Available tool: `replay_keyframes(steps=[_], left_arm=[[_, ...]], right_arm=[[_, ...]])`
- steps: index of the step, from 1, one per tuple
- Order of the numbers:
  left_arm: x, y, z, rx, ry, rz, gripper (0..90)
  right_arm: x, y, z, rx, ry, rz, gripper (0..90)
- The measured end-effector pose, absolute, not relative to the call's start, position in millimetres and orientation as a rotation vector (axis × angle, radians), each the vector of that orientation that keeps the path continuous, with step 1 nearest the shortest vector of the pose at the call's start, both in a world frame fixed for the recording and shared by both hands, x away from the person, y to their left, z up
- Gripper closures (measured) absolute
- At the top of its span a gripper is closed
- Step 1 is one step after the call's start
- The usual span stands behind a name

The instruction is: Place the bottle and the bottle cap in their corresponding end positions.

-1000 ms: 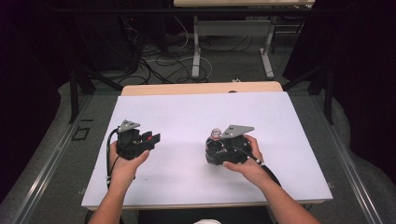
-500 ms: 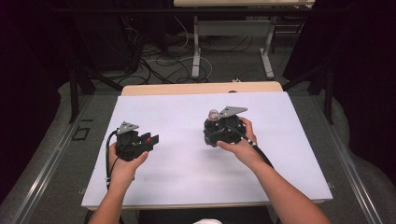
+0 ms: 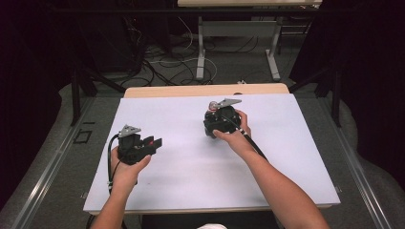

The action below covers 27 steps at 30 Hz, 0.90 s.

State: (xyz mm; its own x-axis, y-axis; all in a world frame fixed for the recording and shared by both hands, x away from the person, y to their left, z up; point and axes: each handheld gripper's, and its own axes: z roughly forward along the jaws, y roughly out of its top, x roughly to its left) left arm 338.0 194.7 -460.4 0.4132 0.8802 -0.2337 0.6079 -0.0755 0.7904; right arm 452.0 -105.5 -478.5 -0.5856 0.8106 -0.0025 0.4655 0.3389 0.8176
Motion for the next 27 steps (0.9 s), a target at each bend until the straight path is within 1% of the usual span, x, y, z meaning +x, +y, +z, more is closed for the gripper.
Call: replay_keyframes(steps=[7,21,27], left_arm=[[338.7,196.6,-461.8,1.785,1.289,0.386,61.5],[340.2,197.0,-466.8,1.79,1.303,0.377,61.5],[339.9,195.7,-467.4,1.792,1.302,0.375,61.5]], right_arm=[[462.4,-101.6,-493.3,1.154,2.194,1.124,29.4],[454.4,-95.4,-511.4,1.132,2.177,1.166,29.0],[452.6,-95.6,-513.7,1.128,2.161,1.167,28.2]])
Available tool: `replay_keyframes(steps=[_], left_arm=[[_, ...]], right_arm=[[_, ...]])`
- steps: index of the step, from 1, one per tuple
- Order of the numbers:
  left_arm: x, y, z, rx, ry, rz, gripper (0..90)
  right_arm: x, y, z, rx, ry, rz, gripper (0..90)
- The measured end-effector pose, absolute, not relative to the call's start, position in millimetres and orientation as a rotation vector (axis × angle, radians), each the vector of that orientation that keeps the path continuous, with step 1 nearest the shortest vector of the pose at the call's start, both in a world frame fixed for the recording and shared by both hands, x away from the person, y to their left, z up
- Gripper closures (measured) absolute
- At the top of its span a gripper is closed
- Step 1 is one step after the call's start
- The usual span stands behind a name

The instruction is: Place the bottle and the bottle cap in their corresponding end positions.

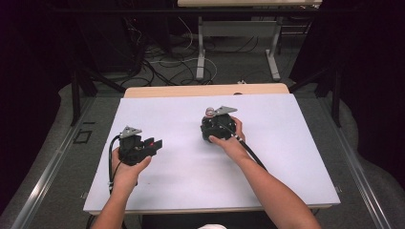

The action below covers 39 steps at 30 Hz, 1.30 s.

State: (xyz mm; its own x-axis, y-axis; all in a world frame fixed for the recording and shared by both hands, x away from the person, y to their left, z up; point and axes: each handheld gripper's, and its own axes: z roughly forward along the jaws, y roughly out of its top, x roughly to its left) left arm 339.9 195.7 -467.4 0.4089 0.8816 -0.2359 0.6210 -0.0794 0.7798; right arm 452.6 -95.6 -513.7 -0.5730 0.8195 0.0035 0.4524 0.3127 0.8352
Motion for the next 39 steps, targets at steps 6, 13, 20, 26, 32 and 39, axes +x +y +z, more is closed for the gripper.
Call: replay_keyframes(steps=[6,13,20,26,32,39], left_arm=[[340.8,195.3,-468.4,1.802,1.303,0.363,61.5],[342.4,190.6,-473.7,1.807,1.303,0.359,61.5],[344.8,182.7,-478.2,1.841,1.278,0.335,61.4],[346.5,171.5,-486.6,1.872,1.256,0.319,61.5],[348.9,150.0,-497.1,1.934,1.191,0.303,61.4],[349.6,120.5,-510.2,2.004,1.125,0.266,61.4]], right_arm=[[455.9,-97.0,-517.5,1.152,2.205,1.157,23.1],[452.6,-99.9,-529.8,1.163,2.214,1.159,17.4],[440.9,-113.3,-530.5,1.221,2.203,1.143,14.8],[422.6,-129.5,-533.8,1.217,2.216,1.115,14.6],[406.8,-149.6,-534.9,1.237,2.209,1.083,6.7],[389.4,-170.7,-537.5,1.292,2.228,1.043,0.0]])
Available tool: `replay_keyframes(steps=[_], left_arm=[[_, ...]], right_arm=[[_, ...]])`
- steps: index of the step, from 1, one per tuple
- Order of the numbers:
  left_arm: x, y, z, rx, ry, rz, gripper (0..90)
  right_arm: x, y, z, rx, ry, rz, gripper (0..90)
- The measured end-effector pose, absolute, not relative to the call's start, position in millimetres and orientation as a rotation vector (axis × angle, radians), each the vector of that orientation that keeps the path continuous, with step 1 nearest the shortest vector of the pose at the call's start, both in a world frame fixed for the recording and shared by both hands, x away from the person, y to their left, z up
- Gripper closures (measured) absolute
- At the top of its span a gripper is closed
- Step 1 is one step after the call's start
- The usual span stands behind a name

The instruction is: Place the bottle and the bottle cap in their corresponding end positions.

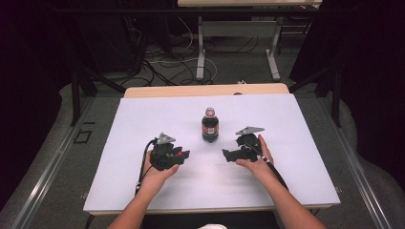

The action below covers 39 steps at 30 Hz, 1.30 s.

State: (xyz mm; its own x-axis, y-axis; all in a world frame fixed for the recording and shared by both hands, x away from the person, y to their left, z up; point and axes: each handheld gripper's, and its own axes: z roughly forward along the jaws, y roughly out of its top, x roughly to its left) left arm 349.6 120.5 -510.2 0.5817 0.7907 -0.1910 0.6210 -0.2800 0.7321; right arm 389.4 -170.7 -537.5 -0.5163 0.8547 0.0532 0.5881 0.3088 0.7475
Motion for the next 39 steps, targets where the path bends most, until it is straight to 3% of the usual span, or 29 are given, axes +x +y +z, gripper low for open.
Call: replay_keyframes(steps=[19,32,39], left_arm=[[350.1,47.0,-542.0,2.081,1.009,0.163,61.4],[352.5,36.0,-555.6,2.108,0.985,0.172,60.9],[353.4,36.7,-556.2,2.096,1.004,0.157,53.0]], right_arm=[[367.3,-197.4,-543.5,1.351,2.256,0.98,0.0],[365.2,-204.6,-538.6,1.371,2.218,1.01,0.0],[365.4,-206.0,-536.6,1.374,2.207,1.022,0.0]])
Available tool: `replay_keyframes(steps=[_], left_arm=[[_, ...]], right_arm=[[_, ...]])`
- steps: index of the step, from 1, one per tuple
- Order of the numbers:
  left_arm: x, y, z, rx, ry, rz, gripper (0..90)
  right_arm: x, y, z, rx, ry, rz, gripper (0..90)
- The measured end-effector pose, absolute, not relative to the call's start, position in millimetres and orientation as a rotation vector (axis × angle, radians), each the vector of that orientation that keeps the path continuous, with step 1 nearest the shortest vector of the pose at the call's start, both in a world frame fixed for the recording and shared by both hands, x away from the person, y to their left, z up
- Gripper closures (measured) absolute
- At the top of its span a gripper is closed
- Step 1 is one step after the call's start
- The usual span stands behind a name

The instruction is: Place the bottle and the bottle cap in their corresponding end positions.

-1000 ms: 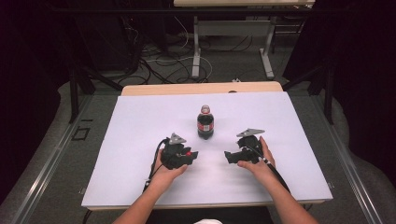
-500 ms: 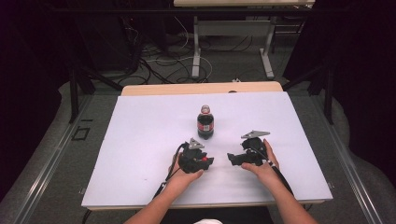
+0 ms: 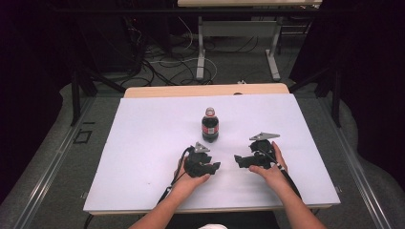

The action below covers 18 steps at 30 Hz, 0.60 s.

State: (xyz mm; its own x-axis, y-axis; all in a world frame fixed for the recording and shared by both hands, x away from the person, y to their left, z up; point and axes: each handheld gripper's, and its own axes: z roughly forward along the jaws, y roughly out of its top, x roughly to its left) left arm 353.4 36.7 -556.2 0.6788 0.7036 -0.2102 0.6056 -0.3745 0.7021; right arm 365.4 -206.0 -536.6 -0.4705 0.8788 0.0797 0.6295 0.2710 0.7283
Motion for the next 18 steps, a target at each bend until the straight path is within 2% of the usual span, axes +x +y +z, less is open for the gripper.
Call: replay_keyframes(steps=[12,18], left_arm=[[361.4,62.8,-544.5,2.066,1.082,0.186,35.7],[363.8,88.0,-537.9,2.036,1.103,0.263,28.2]], right_arm=[[364.5,-205.9,-538.8,1.37,2.215,1.009,0.0],[364.5,-207.5,-540.6,1.379,2.212,0.998,0.0]])
